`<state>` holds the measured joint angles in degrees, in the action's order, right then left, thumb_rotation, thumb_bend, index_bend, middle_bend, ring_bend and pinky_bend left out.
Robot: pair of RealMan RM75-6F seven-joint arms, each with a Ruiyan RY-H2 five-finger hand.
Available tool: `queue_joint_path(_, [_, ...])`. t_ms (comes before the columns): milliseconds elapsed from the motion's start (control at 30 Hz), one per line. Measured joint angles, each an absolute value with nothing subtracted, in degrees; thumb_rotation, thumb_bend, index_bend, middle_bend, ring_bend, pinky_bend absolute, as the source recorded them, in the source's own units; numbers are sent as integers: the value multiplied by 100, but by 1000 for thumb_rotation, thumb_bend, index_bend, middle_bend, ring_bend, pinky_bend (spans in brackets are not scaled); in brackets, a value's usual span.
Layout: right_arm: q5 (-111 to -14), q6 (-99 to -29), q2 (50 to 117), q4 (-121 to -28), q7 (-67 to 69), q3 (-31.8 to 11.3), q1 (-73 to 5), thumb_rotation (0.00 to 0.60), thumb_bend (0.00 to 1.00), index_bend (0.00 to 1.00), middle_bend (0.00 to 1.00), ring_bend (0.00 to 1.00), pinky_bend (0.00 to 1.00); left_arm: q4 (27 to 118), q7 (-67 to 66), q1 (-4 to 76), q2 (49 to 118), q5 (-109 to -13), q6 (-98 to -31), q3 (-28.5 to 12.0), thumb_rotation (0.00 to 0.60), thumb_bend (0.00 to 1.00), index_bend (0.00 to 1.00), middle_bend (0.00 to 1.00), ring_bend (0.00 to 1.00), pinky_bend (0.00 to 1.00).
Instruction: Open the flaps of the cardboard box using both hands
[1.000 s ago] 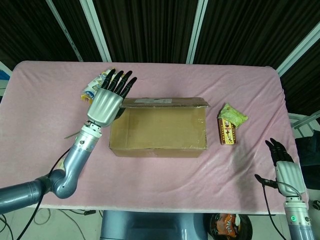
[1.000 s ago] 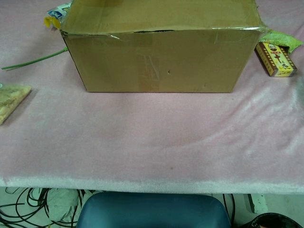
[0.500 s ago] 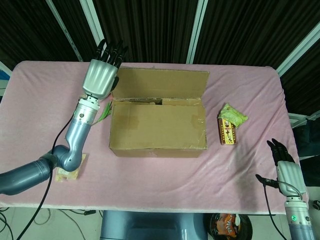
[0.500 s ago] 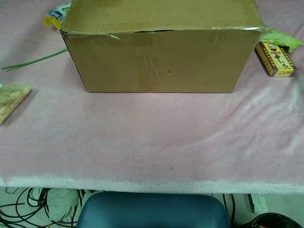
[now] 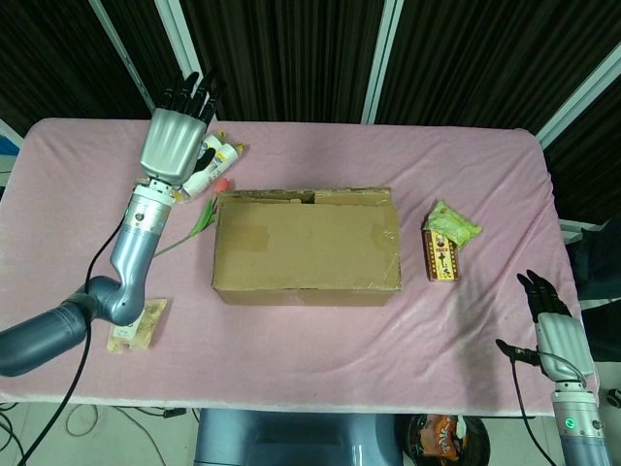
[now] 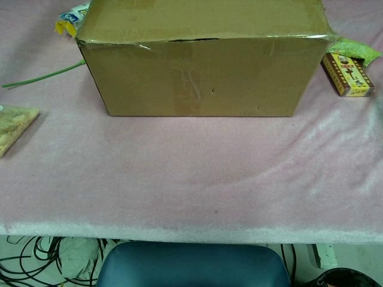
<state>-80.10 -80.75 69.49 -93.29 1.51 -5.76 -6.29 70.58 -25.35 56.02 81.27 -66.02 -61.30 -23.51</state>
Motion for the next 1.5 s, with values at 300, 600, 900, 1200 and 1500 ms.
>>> queue_joint_path(300, [-8020, -8087, 6942, -9344, 90, -572, -629, 600, 212, 0, 0, 0, 212, 9415, -2090, 4233, 6894, -7033, -6816, -1597, 600, 154, 0, 0, 0, 0])
queue_joint_path(600, [-8042, -8105, 6938, -9391, -22, -567, -634, 600, 212, 0, 0, 0, 212, 10345, -1491, 2338, 6264, -7938, -8149, -148, 600, 106, 0, 0, 0, 0])
queue_joint_path(900, [-8099, -8116, 6729, -9780, 103, -682, -706, 600, 211, 0, 0, 2, 212, 9808, -1023, 1451, 6571, -8417, -8925, 270, 600, 88, 0, 0, 0, 0])
queue_joint_path(1200, [-7728, -7598, 6121, -10988, 402, -1521, -1382, 600, 238, 0, 100, 144, 292, 9443, -689, 1340, 6739, -8579, -8834, 185, 600, 88, 0, 0, 0, 0])
queue_joint_path(1500, [-5894, -6583, 5945, -11555, 470, -2562, -2608, 600, 286, 78, 185, 217, 368, 9270, -518, 1283, 6789, -8777, -8860, 73, 600, 89, 0, 0, 0, 0])
